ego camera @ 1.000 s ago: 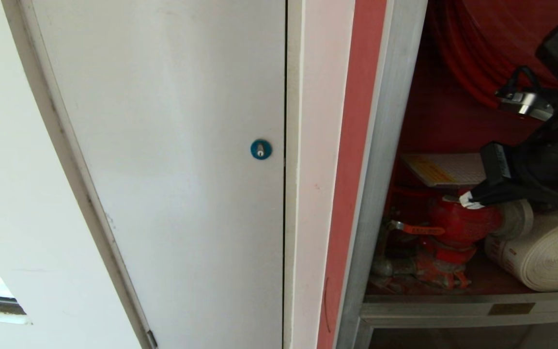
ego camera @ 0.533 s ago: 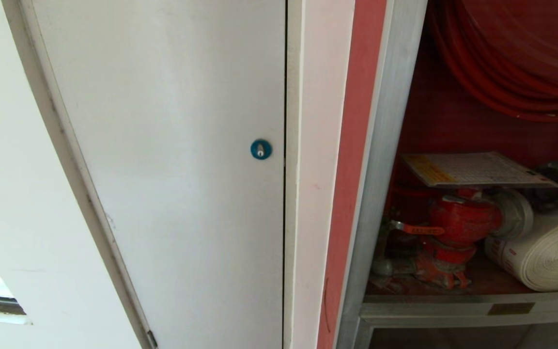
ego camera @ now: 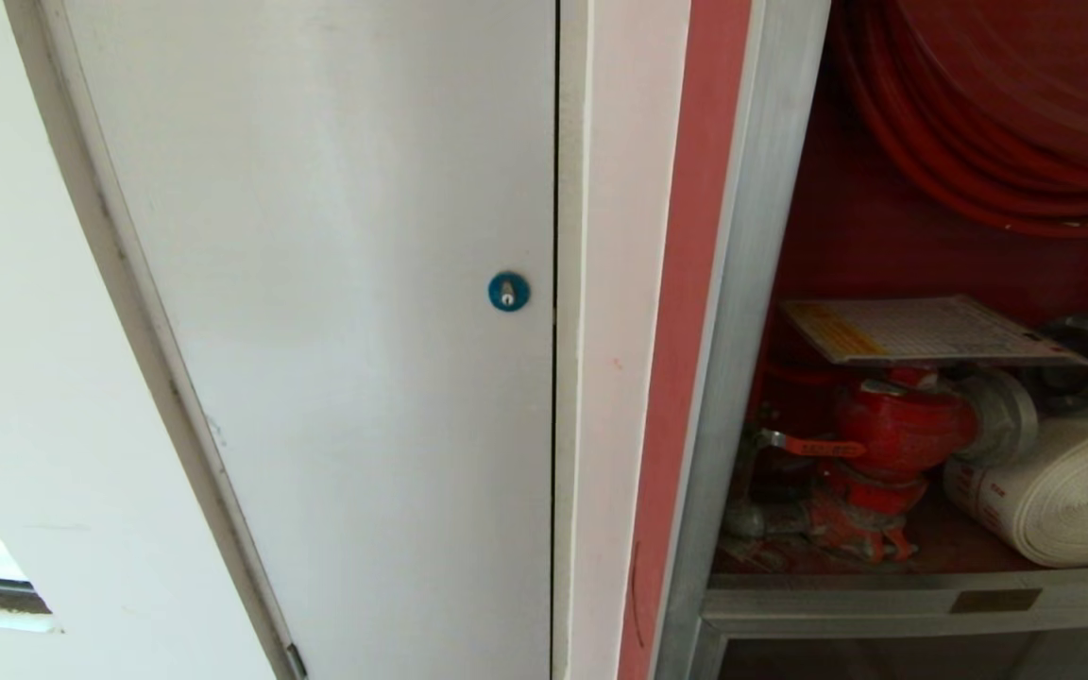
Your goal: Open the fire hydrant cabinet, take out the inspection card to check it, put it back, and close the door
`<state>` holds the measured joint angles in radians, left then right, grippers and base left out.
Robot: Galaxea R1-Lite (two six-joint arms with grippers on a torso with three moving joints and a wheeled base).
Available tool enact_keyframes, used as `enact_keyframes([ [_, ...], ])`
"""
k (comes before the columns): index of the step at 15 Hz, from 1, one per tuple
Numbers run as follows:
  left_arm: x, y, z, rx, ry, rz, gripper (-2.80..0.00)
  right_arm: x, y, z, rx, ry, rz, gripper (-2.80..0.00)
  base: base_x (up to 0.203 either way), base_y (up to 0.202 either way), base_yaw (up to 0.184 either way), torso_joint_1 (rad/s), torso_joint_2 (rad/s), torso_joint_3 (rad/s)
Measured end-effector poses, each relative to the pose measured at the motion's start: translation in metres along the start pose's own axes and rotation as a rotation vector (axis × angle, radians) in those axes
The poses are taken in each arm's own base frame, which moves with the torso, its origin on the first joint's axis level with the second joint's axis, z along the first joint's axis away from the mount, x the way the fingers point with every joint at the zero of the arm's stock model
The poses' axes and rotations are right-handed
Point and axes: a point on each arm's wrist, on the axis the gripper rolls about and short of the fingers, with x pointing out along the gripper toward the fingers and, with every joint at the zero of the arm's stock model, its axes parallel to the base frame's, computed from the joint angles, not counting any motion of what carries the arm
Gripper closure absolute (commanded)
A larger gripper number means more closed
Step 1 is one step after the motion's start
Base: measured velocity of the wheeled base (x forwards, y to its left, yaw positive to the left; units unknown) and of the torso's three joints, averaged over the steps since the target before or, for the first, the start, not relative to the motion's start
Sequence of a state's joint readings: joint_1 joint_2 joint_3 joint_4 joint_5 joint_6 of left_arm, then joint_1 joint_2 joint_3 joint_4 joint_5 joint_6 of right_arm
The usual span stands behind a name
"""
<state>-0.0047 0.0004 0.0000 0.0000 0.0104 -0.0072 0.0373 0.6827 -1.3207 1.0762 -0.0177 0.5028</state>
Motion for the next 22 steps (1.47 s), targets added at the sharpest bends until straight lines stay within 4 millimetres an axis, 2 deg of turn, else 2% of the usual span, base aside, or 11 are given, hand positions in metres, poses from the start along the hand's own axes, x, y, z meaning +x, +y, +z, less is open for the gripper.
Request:
enact_keyframes([
  [2, 0.000, 0.000, 0.000, 0.000, 0.000, 0.000, 0.00, -0.013, -0.010, -0.025, -0.047, -0.052, -0.022, 0.00, 0.000, 0.000, 0.000, 0.000, 0.00, 0.000],
  [4, 0.000, 0.000, 0.000, 0.000, 0.000, 0.000, 0.00, -0.017, -0.021, -0.048, -0.130, -0.067, -0.033, 0.00, 0.000, 0.000, 0.000, 0.000, 0.00, 0.000],
  [9, 0.000, 0.000, 0.000, 0.000, 0.000, 0.000, 0.00, -0.014, -0.043, -0.093, -0.288, -0.160, 0.060, 0.00, 0.000, 0.000, 0.000, 0.000, 0.00, 0.000],
  [13, 0.000, 0.000, 0.000, 0.000, 0.000, 0.000, 0.00, 0.019, -0.060, -0.120, -0.420, -0.302, 0.145, 0.00, 0.000, 0.000, 0.000, 0.000, 0.00, 0.000],
  [19, 0.000, 0.000, 0.000, 0.000, 0.000, 0.000, 0.00, 0.092, -0.080, -0.156, -0.567, -0.507, 0.208, 0.00, 0.000, 0.000, 0.000, 0.000, 0.00, 0.000],
  [22, 0.000, 0.000, 0.000, 0.000, 0.000, 0.000, 0.00, 0.109, -0.086, -0.168, -0.619, -0.544, 0.221, 0.00, 0.000, 0.000, 0.000, 0.000, 0.00, 0.000],
])
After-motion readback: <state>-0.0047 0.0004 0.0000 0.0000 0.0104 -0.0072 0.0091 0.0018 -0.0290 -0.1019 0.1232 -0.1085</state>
